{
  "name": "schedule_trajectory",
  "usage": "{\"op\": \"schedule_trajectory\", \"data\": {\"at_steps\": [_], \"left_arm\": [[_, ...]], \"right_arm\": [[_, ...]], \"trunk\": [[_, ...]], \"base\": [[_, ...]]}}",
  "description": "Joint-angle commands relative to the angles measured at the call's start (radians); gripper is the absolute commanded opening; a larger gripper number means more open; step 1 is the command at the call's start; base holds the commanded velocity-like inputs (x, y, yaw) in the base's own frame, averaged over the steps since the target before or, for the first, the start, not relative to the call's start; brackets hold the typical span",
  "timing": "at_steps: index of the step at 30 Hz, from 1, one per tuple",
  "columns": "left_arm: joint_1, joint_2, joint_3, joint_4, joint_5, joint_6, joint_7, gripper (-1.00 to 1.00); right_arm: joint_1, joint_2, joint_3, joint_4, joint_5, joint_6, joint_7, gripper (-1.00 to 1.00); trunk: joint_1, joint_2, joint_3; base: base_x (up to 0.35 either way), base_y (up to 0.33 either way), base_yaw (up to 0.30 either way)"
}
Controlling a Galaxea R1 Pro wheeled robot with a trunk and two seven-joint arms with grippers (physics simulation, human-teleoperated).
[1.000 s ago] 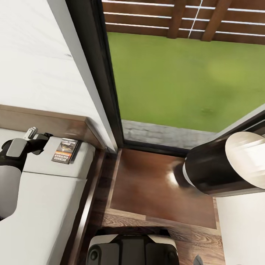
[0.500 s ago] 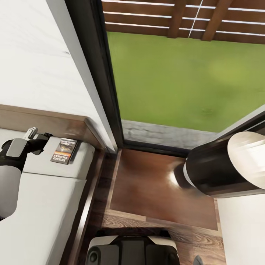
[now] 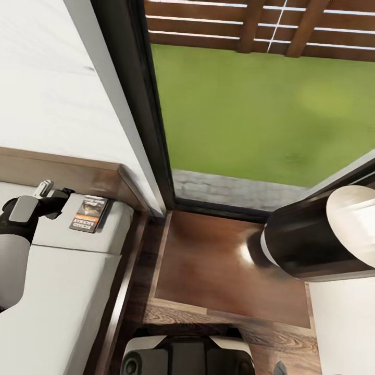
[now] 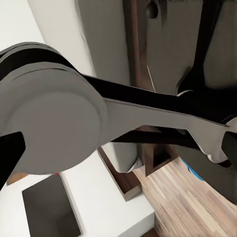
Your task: In the bedroom, move the book from the bed onto either nightstand, and place the two sandals side by side next to the bed.
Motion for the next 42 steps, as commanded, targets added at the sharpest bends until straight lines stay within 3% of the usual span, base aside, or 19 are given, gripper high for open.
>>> {"op": "schedule_trajectory", "data": {"at_steps": [1,33,36,42], "left_arm": [[0.000,0.000,0.002,-0.002,0.011,0.004,0.009,1.00],[0.001,0.000,0.003,0.001,0.011,0.004,0.008,1.00],[0.002,0.012,0.003,0.001,0.011,0.006,0.009,1.00],[0.003,0.024,0.003,0.001,0.011,0.008,0.010,1.00]], "right_arm": [[0.000,0.000,-0.008,-0.001,0.008,0.008,0.005,1.00],[0.000,-0.004,-0.008,-0.001,0.008,0.008,0.006,1.00],[0.000,-0.006,-0.012,-0.002,0.008,0.010,-0.001,1.00],[0.000,-0.030,-0.015,-0.003,0.007,0.011,-0.007,1.00]], "trunk": [[0.004,-0.008,-0.004],[0.127,-0.232,-0.104],[0.138,-0.253,-0.114],[0.138,-0.253,-0.114]], "base": [[0.000,0.000,0.000],[0.000,0.000,0.000],[0.000,0.000,0.000],[0.000,0.000,0.000]]}}
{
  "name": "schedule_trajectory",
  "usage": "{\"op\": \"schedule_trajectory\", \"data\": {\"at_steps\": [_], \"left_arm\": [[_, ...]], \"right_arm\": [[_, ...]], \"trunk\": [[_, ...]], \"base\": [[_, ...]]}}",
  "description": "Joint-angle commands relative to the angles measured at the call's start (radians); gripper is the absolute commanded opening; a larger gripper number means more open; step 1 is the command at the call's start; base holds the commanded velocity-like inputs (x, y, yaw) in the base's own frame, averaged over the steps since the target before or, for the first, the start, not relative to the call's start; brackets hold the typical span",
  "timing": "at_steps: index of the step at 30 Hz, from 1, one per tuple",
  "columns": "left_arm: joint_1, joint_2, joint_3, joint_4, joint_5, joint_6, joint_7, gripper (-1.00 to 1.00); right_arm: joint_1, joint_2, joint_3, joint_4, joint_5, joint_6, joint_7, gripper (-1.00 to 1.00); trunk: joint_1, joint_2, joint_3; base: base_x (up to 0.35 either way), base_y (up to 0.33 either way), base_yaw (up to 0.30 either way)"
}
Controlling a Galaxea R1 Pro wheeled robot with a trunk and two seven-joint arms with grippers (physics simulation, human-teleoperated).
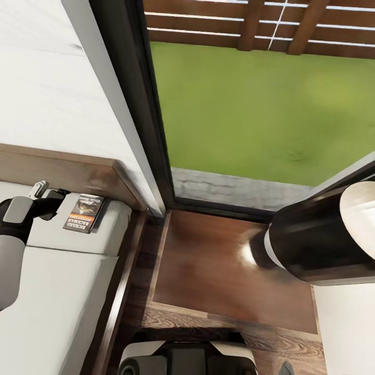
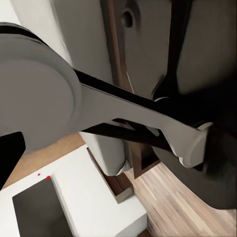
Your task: In the bedroom, move the book from the bed onto either nightstand, and place the two sandals side by side next to the bed.
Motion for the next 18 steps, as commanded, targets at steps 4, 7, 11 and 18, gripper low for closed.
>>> {"op": "schedule_trajectory", "data": {"at_steps": [4,7,11,18], "left_arm": [[0.000,0.001,0.002,-0.002,0.011,0.003,0.009,1.00],[0.000,0.001,0.002,-0.002,0.011,0.003,0.009,1.00],[0.000,0.001,0.001,-0.002,0.011,0.003,0.008,1.00],[0.001,0.001,0.001,-0.002,0.011,0.003,0.009,1.00]], "right_arm": [[0.000,-0.011,-0.009,-0.003,0.008,0.009,0.004,1.00],[0.000,-0.030,-0.009,-0.004,0.007,0.009,0.004,1.00],[0.000,-0.089,-0.009,-0.004,0.006,0.009,0.004,1.00],[0.000,-0.133,-0.009,-0.003,0.006,0.009,0.004,1.00]], "trunk": [[0.000,-0.001,-0.001],[0.000,-0.001,-0.001],[0.000,-0.001,-0.001],[0.000,-0.001,-0.001]], "base": [[0.000,0.000,0.000],[0.000,0.000,0.000],[0.000,0.000,0.000],[0.000,0.000,0.000]]}}
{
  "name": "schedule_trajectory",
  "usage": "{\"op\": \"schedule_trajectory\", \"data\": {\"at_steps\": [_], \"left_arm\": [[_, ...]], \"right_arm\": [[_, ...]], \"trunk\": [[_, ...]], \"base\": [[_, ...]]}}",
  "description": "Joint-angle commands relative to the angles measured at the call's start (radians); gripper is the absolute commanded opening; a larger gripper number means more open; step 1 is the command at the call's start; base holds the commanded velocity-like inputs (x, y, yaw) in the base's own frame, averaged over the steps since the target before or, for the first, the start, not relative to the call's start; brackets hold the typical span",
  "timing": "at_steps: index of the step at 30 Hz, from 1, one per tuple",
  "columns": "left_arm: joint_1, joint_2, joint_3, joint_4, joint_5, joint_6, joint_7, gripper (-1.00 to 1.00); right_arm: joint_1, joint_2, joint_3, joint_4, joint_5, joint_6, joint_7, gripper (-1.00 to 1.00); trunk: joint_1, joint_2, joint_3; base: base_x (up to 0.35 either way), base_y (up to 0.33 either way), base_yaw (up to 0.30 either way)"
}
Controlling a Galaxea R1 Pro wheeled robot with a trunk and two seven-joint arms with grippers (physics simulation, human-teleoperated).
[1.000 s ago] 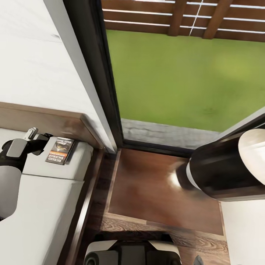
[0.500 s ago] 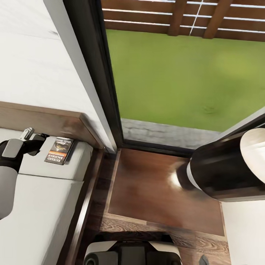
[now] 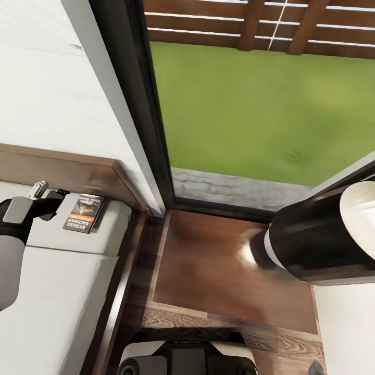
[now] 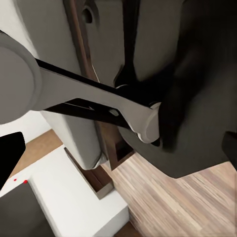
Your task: In the bedroom, move the book from the bed onto either nightstand, and place the two sandals side by side next to the bed.
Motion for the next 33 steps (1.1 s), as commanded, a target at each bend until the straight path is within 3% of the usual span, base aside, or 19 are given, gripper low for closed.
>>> {"op": "schedule_trajectory", "data": {"at_steps": [1,17,23,33], "left_arm": [[0.000,0.000,0.002,-0.002,0.011,0.004,0.009,1.00],[0.000,0.000,0.002,-0.001,0.011,0.004,0.008,1.00],[0.000,0.000,0.002,-0.001,0.011,0.004,0.007,1.00],[0.000,0.000,0.002,0.000,0.011,0.004,0.007,1.00]], "right_arm": [[0.000,-0.001,-0.008,-0.001,0.008,0.009,0.005,1.00],[0.000,-0.002,-0.008,-0.004,0.008,0.007,-0.013,1.00],[0.000,-0.001,-0.006,-0.003,0.008,0.007,-0.126,1.00],[0.000,0.000,-0.004,-0.001,0.008,0.007,-0.165,1.00]], "trunk": [[0.000,-0.001,-0.001],[0.000,-0.001,-0.001],[0.000,-0.001,-0.001],[0.000,-0.001,-0.001]], "base": [[0.000,0.000,0.000],[0.000,0.000,0.000],[0.000,0.000,0.000],[0.000,0.000,0.000]]}}
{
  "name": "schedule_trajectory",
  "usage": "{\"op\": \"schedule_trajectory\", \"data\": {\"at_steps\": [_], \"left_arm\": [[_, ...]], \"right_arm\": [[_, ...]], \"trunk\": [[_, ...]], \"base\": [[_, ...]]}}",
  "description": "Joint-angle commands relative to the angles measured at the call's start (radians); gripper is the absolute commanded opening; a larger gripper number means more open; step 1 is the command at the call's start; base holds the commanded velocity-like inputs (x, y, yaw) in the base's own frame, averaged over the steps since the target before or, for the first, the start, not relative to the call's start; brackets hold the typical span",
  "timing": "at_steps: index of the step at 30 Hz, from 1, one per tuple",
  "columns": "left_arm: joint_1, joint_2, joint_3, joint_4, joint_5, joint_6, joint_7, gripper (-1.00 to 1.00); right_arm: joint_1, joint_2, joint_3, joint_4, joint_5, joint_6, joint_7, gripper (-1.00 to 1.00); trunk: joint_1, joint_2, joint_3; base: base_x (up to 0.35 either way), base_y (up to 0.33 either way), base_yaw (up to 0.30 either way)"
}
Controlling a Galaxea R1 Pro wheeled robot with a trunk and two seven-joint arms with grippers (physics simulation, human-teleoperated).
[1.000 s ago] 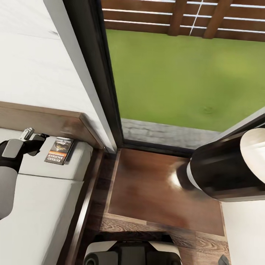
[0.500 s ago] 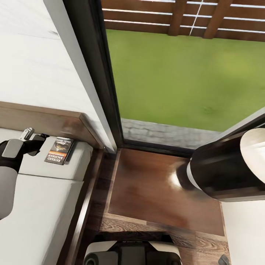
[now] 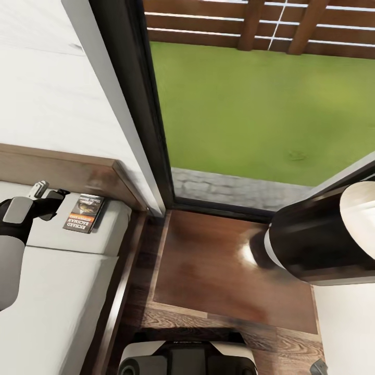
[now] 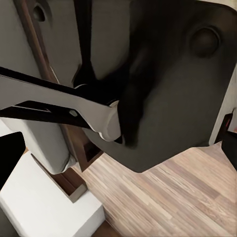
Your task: In the bedroom, move the book from the bed onto either nightstand, and place the two sandals side by side next to the bed.
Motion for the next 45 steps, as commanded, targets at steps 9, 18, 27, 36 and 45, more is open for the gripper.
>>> {"op": "schedule_trajectory", "data": {"at_steps": [9,18,27,36,45], "left_arm": [[0.000,0.000,0.002,-0.002,0.009,0.004,0.009,1.00],[0.000,0.000,0.002,-0.002,0.009,0.004,0.009,1.00],[0.000,0.000,0.002,-0.002,0.009,0.003,0.009,1.00],[0.000,0.000,0.002,-0.002,0.009,0.002,0.009,1.00],[0.000,0.000,0.002,-0.002,0.009,0.002,0.009,1.00]], "right_arm": [[0.000,0.000,-0.008,-0.001,0.007,0.008,0.002,1.00],[0.000,0.000,-0.008,0.000,0.007,0.008,0.004,1.00],[0.000,0.000,-0.008,0.000,0.007,0.009,0.005,1.00],[0.000,0.000,-0.008,0.000,0.007,0.009,0.005,1.00],[0.000,0.000,-0.008,0.000,0.007,0.009,0.005,1.00]], "trunk": [[0.000,-0.001,-0.001],[0.019,-0.036,-0.016],[0.054,-0.099,-0.044],[0.088,-0.162,-0.073],[0.123,-0.225,-0.101]], "base": [[0.000,0.000,0.000],[0.000,0.000,0.000],[0.000,0.000,0.000],[0.000,0.000,0.000],[0.000,0.000,0.000]]}}
